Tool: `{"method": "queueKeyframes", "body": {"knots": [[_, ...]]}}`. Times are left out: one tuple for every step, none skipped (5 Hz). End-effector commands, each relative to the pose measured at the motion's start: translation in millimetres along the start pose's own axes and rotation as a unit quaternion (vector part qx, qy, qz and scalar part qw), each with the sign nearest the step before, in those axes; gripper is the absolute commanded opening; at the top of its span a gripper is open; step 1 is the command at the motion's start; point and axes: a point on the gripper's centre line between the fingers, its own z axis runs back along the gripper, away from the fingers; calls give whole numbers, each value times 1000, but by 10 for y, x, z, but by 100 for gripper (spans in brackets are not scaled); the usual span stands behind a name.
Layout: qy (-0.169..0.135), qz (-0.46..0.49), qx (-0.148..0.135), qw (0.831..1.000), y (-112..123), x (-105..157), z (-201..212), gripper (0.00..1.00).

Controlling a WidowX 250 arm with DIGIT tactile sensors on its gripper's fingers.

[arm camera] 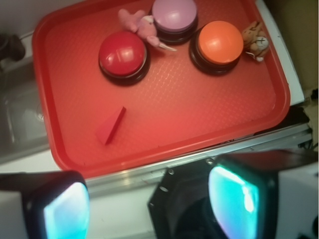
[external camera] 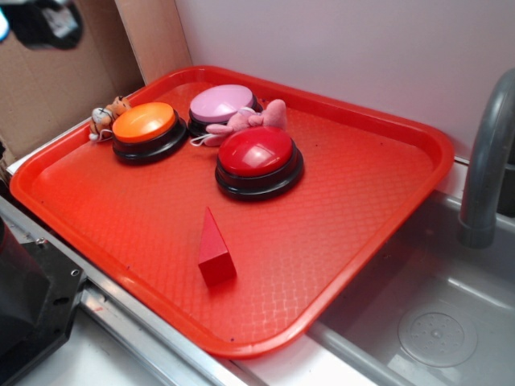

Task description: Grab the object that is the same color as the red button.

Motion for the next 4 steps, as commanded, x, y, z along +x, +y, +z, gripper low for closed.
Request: {"method": "queueKeyframes", "body": {"knots": [[-28,150,-2,988,-319,139,-476,100],[-32,172,-9,985,-402,197,-718,100],[-19,196,-1,980,-439,270,-1142,100],[-18,199,21,980,-457,312,-1413,100]]}}
